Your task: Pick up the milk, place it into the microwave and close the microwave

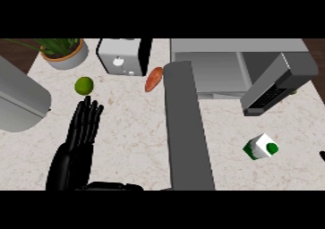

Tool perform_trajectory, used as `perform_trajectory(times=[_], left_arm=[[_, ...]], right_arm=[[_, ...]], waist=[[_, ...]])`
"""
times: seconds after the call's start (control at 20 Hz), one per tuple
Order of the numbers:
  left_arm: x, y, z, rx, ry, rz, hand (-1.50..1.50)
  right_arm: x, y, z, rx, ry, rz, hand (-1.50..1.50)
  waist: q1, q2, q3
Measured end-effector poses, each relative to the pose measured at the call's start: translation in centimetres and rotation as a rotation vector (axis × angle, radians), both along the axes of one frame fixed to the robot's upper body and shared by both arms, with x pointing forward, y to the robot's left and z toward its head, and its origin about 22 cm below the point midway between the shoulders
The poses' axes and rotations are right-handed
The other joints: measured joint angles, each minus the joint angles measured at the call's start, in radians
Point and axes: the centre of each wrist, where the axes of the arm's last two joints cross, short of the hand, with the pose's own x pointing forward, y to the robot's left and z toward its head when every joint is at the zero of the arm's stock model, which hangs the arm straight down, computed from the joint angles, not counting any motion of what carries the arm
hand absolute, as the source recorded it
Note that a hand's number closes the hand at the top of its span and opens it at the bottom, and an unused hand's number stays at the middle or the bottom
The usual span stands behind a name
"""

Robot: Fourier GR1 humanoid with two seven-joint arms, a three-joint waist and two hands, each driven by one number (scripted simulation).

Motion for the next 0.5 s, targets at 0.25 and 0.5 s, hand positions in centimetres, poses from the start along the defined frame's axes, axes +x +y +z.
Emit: perform_trajectory(times=[0.25, 0.5], left_arm=[[-1.1, -2.3, -1.2, -0.007, 0.003, -0.006, -1.5], [-2.6, -3.6, -2.6, -0.012, 0.004, 0.002, -1.5]], right_arm=[[-1.4, -0.8, -2.7, -0.007, 0.028, -0.022, -1.5], [-1.1, -0.9, -5.3, -0.031, 0.036, -0.049, -1.5]], waist=[[0.003, 0.0, 0.0], [0.007, 0.001, 0.0]])
